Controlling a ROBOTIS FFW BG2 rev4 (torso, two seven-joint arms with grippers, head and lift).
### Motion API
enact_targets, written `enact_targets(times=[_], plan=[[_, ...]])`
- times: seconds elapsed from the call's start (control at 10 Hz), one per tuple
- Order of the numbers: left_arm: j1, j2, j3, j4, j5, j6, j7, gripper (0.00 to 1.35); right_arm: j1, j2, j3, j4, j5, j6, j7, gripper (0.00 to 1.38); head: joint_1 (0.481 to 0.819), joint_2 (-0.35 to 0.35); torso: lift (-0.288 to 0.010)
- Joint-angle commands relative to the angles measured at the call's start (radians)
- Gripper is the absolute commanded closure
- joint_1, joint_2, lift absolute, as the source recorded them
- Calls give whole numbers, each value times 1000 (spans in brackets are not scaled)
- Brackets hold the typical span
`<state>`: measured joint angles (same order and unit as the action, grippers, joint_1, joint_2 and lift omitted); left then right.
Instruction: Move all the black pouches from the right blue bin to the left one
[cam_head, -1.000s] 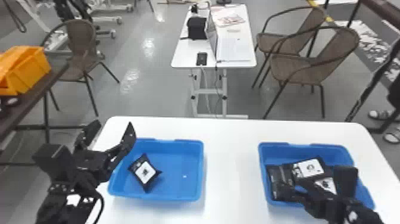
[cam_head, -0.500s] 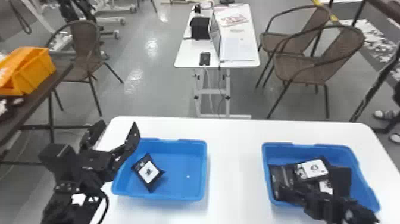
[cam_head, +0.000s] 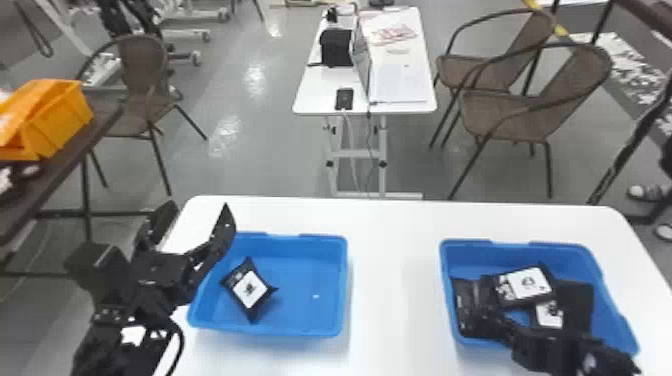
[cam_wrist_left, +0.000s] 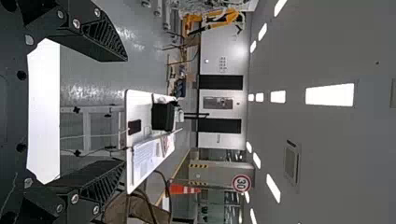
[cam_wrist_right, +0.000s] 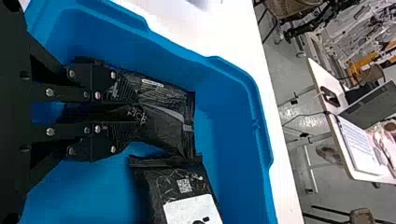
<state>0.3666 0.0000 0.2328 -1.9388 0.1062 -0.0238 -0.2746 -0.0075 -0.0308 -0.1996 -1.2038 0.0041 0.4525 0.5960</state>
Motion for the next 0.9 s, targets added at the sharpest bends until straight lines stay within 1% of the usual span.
enact_targets(times=[0.0,0.2,0.4,0.6,0.7,0.8], plan=[[2,-3,-1,6,7,-12,0,259,27,2,0,-36,-33,6,-1,1269,695,100,10],[5,-3,0,8,12,-19,0,259,127,5,-9,-194,-112,2,-74,1286,695,101,10],[6,-3,0,9,12,-30,0,259,179,5,-27,-312,-112,3,-94,1286,695,81,10],[5,-3,-1,9,24,-31,0,259,204,0,-34,-407,-116,15,-94,1286,695,66,10],[3,-3,-4,8,41,-12,0,259,202,-12,-29,-474,-108,44,-64,1286,695,61,10],[-3,-3,-9,4,56,-1,3,259,178,-29,-15,-522,-104,80,-16,1286,695,60,10]])
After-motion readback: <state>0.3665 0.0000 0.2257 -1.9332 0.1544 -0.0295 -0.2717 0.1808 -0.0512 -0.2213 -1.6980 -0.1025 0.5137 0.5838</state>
